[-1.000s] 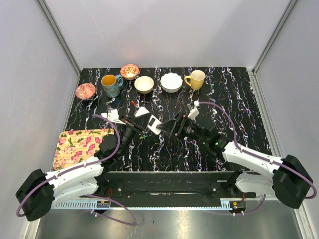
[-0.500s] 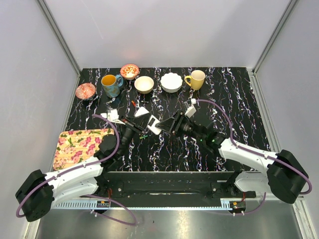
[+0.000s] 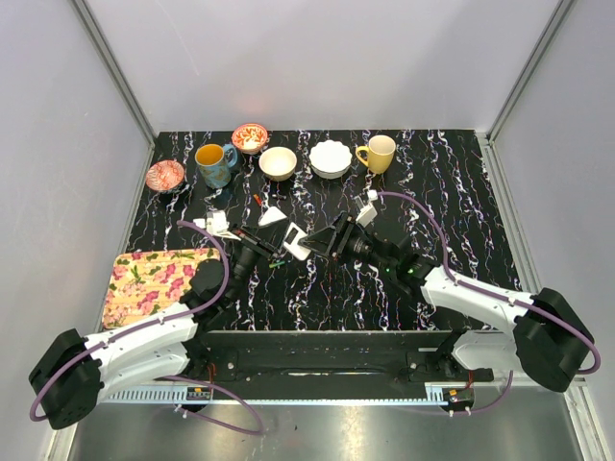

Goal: Load the batteries into the remote control

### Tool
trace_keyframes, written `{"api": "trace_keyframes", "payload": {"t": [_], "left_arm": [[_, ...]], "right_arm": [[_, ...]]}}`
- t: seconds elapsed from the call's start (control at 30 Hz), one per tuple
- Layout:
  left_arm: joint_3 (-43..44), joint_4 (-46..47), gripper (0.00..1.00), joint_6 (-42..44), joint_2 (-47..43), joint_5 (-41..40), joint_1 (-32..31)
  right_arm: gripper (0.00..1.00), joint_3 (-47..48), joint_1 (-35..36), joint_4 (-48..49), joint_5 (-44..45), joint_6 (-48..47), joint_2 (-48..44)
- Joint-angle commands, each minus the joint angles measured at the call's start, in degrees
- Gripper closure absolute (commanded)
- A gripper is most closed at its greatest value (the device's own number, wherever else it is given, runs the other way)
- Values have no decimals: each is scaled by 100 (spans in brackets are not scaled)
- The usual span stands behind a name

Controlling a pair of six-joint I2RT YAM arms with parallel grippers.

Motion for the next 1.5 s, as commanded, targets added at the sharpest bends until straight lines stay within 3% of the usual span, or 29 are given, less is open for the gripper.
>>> {"api": "trace_keyframes", "payload": {"t": [0.0, 0.57, 1.17, 1.3, 1.33, 1.47], "left_arm": [[230, 298, 100, -39, -135, -126, 4], [327, 307, 100, -136, -144, -4, 13], [301, 492, 100, -144, -240, 278, 4], [301, 483, 100, -145, -267, 261, 13], [301, 483, 100, -153, -275, 234, 13], [301, 439, 100, -136, -354, 182, 4]], "right_arm": [[43, 27, -49, 314, -52, 39, -122], [50, -122, -58, 436, -157, 74, -122], [80, -201, -76, 551, -298, 180, -43], [91, -236, -76, 489, -307, 162, -87], [100, -245, -76, 463, -316, 153, -104], [100, -324, -85, 375, -316, 127, -175]]}}
